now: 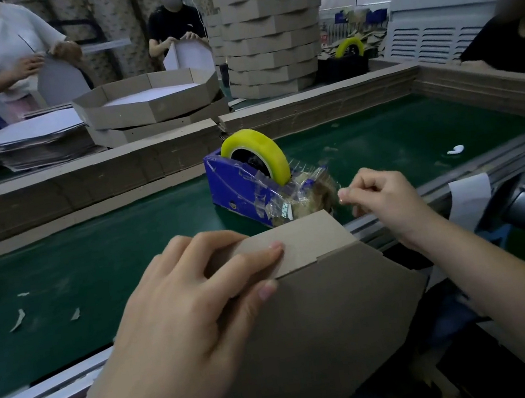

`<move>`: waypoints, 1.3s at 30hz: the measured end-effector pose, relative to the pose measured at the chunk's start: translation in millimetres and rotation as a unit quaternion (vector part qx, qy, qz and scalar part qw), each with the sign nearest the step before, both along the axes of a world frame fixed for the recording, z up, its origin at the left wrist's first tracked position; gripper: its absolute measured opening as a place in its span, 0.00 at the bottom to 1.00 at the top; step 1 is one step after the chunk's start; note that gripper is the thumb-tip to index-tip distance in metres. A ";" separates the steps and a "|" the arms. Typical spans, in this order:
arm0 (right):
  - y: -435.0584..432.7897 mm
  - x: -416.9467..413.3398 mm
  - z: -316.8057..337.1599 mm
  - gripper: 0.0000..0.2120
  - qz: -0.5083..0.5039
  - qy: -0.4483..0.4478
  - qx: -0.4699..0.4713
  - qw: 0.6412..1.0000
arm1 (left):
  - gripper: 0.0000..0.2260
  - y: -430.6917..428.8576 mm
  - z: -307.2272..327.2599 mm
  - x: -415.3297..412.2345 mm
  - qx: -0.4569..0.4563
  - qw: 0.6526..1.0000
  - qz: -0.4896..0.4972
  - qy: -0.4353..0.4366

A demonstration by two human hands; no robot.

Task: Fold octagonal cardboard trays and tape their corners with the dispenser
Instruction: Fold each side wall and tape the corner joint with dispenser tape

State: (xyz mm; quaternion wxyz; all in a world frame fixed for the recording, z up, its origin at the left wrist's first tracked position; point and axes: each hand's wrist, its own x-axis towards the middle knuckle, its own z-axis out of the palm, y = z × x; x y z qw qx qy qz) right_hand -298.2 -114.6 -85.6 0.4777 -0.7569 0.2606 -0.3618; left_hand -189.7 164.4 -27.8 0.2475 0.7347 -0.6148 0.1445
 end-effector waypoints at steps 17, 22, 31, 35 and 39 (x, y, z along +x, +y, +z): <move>148.4 -40.6 45.6 0.06 0.040 -0.174 -0.074 0.981 | 0.15 -4.5 7.9 -6.1 0.026 0.999 0.012 -0.020; 174.2 -25.3 22.7 0.04 0.066 -0.204 0.159 0.964 | 0.14 -3.9 5.4 -6.9 0.016 1.000 0.009 -0.021; 181.9 -20.5 24.2 0.15 -0.025 -0.185 0.237 0.954 | 0.16 -3.1 3.2 -8.1 0.011 0.999 0.000 -0.031; 181.3 -21.6 24.6 0.16 -0.016 -0.160 0.234 0.959 | 0.12 -2.2 3.7 -8.0 -0.003 1.000 -0.009 0.004; 180.0 -27.0 24.6 0.17 0.023 -0.131 0.239 0.962 | 0.14 0.9 6.5 -7.9 0.033 0.999 -0.017 -0.025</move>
